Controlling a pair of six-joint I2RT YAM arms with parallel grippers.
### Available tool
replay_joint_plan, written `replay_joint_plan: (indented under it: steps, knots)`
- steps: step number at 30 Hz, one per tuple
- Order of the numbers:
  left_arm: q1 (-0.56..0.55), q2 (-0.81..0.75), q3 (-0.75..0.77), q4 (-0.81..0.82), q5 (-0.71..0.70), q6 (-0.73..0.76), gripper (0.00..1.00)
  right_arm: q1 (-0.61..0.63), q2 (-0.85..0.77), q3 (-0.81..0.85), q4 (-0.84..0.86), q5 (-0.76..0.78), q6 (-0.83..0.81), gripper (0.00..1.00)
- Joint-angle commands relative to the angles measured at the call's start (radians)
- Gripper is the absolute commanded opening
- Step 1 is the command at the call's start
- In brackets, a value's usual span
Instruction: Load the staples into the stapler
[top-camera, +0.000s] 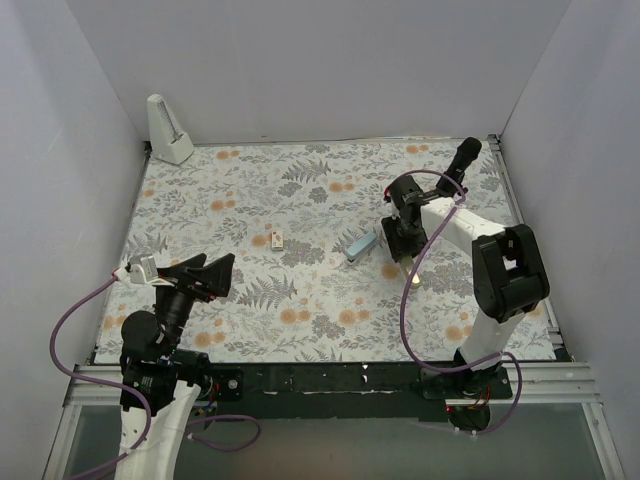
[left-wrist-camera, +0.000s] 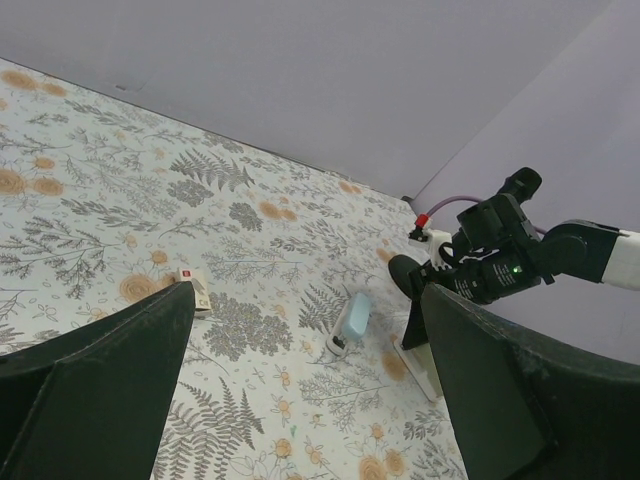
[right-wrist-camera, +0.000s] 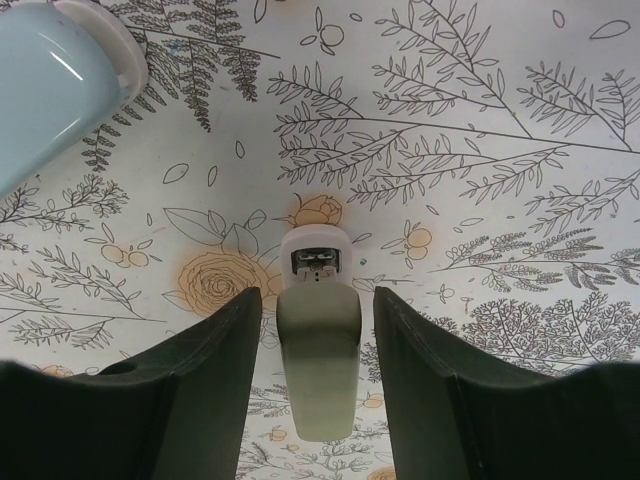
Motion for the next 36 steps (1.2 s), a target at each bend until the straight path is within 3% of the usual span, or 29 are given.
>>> replay_joint_plan:
  steps: [1, 11, 20, 24, 28, 32, 36]
  knots:
    - [-0.001, 0.006, -0.007, 0.014, 0.019, 0.012, 0.98, 0.008, 0.029, 0.051, -0.023, 0.016, -0.017, 0.57]
    - [-0.001, 0.012, -0.007, 0.015, 0.023, 0.012, 0.98, 0.021, 0.058, 0.102, -0.072, 0.048, -0.023, 0.48]
    - [-0.003, 0.06, -0.02, 0.046, 0.074, 0.007, 0.98, 0.047, 0.015, 0.087, -0.071, 0.051, -0.036, 0.12]
    - [-0.003, 0.151, -0.044, 0.119, 0.226, -0.014, 0.98, 0.085, -0.043, 0.064, -0.032, 0.015, -0.056, 0.01]
    - [-0.004, 0.361, -0.038, 0.198, 0.379, -0.08, 0.98, 0.134, -0.138, 0.03, 0.044, -0.03, -0.083, 0.01]
    - [-0.01, 0.533, 0.011, 0.242, 0.431, -0.153, 0.98, 0.2, -0.233, -0.011, 0.144, -0.056, -0.118, 0.01]
    - [-0.082, 0.714, 0.061, 0.32, 0.439, -0.232, 0.98, 0.24, -0.367, -0.093, 0.319, -0.188, -0.163, 0.01]
